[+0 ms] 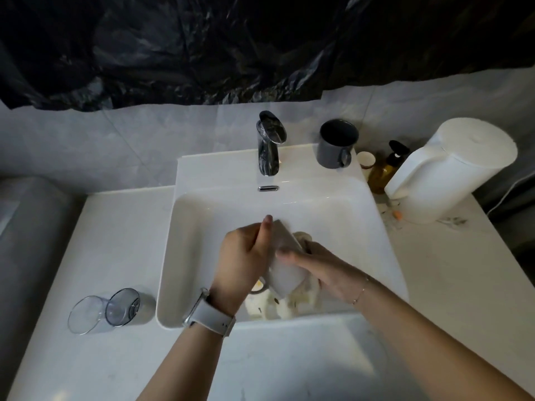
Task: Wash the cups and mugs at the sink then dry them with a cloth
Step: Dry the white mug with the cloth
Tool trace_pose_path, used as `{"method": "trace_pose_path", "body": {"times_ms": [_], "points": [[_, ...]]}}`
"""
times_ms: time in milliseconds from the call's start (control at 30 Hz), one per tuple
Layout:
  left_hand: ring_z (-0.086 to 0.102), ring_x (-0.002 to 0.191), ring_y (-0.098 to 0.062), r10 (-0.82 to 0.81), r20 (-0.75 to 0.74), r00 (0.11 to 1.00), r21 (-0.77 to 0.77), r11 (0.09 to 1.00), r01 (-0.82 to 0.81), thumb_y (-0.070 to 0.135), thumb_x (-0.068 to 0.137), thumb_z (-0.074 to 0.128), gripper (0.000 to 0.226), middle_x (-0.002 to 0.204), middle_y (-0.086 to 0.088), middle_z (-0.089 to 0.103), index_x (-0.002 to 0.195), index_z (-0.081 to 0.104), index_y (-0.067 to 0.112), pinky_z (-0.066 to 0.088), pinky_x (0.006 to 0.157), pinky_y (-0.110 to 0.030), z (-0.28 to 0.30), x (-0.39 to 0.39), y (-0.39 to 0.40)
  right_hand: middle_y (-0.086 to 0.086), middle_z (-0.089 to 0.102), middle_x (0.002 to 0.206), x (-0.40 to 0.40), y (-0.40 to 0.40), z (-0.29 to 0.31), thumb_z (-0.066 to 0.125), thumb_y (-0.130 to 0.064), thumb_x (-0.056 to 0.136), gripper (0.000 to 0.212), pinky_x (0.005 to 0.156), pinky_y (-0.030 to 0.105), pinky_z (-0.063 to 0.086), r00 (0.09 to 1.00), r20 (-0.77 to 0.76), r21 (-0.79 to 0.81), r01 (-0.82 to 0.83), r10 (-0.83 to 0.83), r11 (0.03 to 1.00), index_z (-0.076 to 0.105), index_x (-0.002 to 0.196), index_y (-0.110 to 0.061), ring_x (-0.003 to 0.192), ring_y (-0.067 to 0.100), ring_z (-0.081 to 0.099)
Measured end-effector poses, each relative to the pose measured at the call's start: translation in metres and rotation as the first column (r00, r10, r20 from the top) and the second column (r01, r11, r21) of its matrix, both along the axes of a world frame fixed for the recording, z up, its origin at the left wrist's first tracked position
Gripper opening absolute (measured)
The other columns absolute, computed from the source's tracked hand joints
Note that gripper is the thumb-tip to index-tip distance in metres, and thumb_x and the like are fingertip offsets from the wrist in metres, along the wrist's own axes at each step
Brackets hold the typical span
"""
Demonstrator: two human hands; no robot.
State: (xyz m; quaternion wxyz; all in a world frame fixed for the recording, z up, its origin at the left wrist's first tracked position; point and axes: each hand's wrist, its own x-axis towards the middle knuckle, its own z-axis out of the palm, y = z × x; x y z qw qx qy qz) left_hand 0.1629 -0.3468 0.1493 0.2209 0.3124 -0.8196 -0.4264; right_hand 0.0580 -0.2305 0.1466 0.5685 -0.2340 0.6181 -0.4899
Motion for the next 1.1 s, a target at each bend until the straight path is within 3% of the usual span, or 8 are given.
{"method": "trace_pose_path", "body": {"times_ms": [233,400,533,600,700,933,1000,1100], "points": [[0.058,0.077,-0.004,0.386,-0.109,0.916,0.349,0.878,-0.328,0.035,0.098,0.052,0.021,0.081,0.005,0.061,0.081,0.054,0.023,0.041,0.069,-0.013,-0.015,0.01,-0.006,0.011,0.066,0.09,0.021,-0.001,-0.015,0.074,-0.059,0.061,0.069,0.058,0.044,0.04,0.941,0.039,-0.083,0.339,-0.337,0.937,0.056,0.114,-0.02,0.077,0.029,0.061],[0.052,0.071,-0.015,0.126,-0.069,0.99,0.83,0.558,-0.013,0.04,0.102,0.04,0.044,0.065,-0.001,0.048,0.064,0.044,0.018,0.046,0.071,-0.027,-0.017,0.032,0.003,0.023,0.065,0.103,0.011,0.008,-0.016,0.077,-0.073,0.049,0.083,0.061,0.058,0.048,0.95,-0.064,-0.11,0.297,-0.305,0.948,0.058,0.115,-0.027,0.083,0.047,0.061],[0.045,0.068,-0.015,0.095,-0.237,0.967,0.891,0.418,0.177,0.036,0.099,0.043,0.04,0.066,0.0,0.038,0.063,0.04,0.02,0.044,0.068,-0.028,-0.016,0.031,0.01,0.02,0.06,0.116,0.006,0.019,-0.006,0.055,-0.071,0.078,0.04,0.091,0.072,0.036,0.919,-0.107,-0.196,0.354,-0.379,0.914,0.065,0.102,-0.041,0.114,0.048,0.048],[0.037,0.065,-0.017,0.147,-0.264,0.953,0.878,0.445,0.175,0.03,0.099,0.045,0.038,0.065,-0.001,0.033,0.065,0.033,0.016,0.046,0.068,-0.029,-0.016,0.029,0.017,0.002,0.066,0.107,0.004,0.024,0.002,0.043,-0.057,0.09,0.026,0.102,0.04,0.045,0.883,-0.148,-0.202,0.414,-0.446,0.887,0.064,0.089,-0.042,0.111,0.02,0.056],[0.037,0.066,-0.018,0.075,-0.292,0.954,0.774,0.604,0.189,0.029,0.097,0.046,0.037,0.064,-0.003,0.036,0.065,0.038,0.012,0.048,0.073,-0.03,-0.012,0.026,0.023,-0.017,0.068,0.081,0.004,0.028,0.015,0.039,-0.032,0.101,0.022,0.071,-0.002,0.041,0.833,-0.295,-0.315,0.379,-0.469,0.87,0.059,0.092,-0.033,0.082,-0.018,0.058],[0.043,0.064,-0.012,-0.078,-0.204,0.976,0.429,0.889,0.161,0.039,0.095,0.046,0.043,0.06,0.004,0.046,0.058,0.048,0.015,0.034,0.064,-0.025,-0.01,0.019,0.026,-0.009,0.042,0.045,0.011,0.02,0.009,0.036,-0.042,0.1,0.054,0.053,0.018,0.035,0.405,-0.904,-0.198,-0.117,-0.135,0.973,0.054,0.059,-0.012,0.048,0.004,0.048],[0.048,0.065,-0.007,-0.128,-0.12,0.984,0.258,0.954,0.155,0.037,0.094,0.046,0.043,0.058,0.007,0.052,0.057,0.051,0.016,0.036,0.064,-0.019,-0.012,0.014,0.028,-0.01,0.035,0.036,0.019,0.007,0.008,0.033,-0.045,0.099,0.058,0.056,0.008,0.036,0.438,-0.867,-0.251,0.026,-0.237,0.968,0.052,0.054,-0.013,0.046,-0.008,0.05],[0.05,0.073,-0.009,-0.218,-0.021,0.976,-0.089,0.972,0.215,0.041,0.094,0.039,0.045,0.058,0.011,0.057,0.062,0.057,0.015,0.037,0.064,-0.015,-0.016,0.01,0.029,-0.011,0.063,0.07,0.018,-0.017,0.02,0.028,-0.064,0.093,0.059,0.068,0.029,0.05,0.748,-0.536,-0.049,0.436,-0.392,0.899,0.058,0.078,-0.015,0.074,0.002,0.063]]}}
